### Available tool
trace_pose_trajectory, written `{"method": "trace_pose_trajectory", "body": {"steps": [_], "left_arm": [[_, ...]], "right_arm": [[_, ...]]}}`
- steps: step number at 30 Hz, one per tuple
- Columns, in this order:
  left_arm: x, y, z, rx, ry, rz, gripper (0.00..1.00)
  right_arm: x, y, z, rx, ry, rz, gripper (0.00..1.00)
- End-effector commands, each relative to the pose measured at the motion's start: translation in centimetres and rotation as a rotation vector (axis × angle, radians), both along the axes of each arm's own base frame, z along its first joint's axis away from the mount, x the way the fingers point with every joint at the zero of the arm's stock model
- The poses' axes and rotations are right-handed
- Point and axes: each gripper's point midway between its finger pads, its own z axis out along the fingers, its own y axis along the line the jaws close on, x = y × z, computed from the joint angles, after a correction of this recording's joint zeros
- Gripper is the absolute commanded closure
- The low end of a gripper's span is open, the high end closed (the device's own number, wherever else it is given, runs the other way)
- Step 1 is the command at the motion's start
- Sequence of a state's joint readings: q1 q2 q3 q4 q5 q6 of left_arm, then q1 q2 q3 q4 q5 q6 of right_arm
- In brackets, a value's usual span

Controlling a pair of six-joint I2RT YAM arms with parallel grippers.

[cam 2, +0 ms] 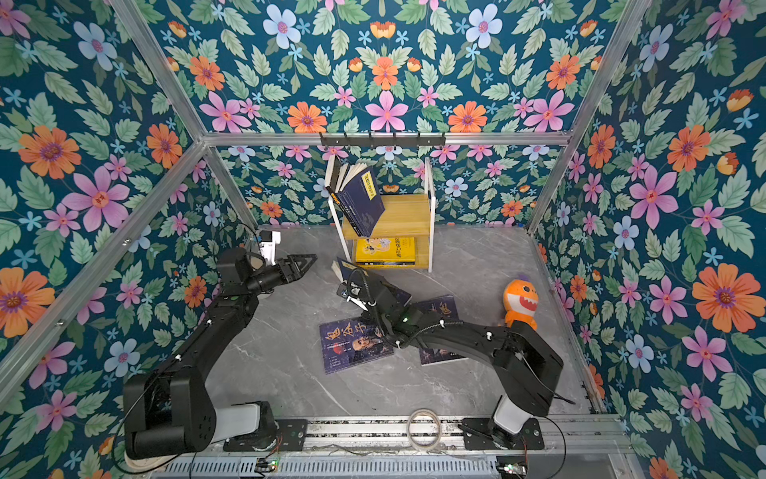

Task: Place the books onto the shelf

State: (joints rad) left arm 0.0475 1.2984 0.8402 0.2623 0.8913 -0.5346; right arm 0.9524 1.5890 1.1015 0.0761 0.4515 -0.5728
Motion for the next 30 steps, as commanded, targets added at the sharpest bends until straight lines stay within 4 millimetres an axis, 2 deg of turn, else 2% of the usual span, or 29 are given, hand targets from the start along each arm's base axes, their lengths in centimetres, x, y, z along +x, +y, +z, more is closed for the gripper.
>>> {"method": "trace_pose_trajectory", "body": {"steps": [1,5,8,11,14,22,30], "left_arm": [[0.4,1.0,-0.7,0.050,-0.002,0.041,0.18],[0.8,2.0,-1.6,0.102,0.013,0.092,0.11],[1.0,2.5,-2.1,0.137,0.021,0.113,0.06],[1.0,2.5,-1.9,0.161,0.011,0.105,0.00],[0.9,2.6,-1.8,0.185,0.006,0.103,0.00],[0.6,2.8,-1.3,0.222,-0.010,0.109,0.00],[0.6,3.1,-1.0,0.216,-0.012,0.130,0.00]], "right_arm": [[0.1,-0.4,3.2,0.212,0.013,-0.017,1.00],[0.6,-2.5,6.2,0.411,0.030,-0.046,1.00],[1.9,-4.4,7.6,0.530,0.030,-0.101,1.00],[3.4,-6.1,9.4,0.636,0.006,-0.157,1.00],[4.9,-7.4,11.3,0.757,-0.009,-0.204,1.00],[8.9,-7.5,15.2,0.894,-0.056,-0.231,1.00],[12.8,-6.2,16.2,0.863,-0.137,-0.264,1.00]]}}
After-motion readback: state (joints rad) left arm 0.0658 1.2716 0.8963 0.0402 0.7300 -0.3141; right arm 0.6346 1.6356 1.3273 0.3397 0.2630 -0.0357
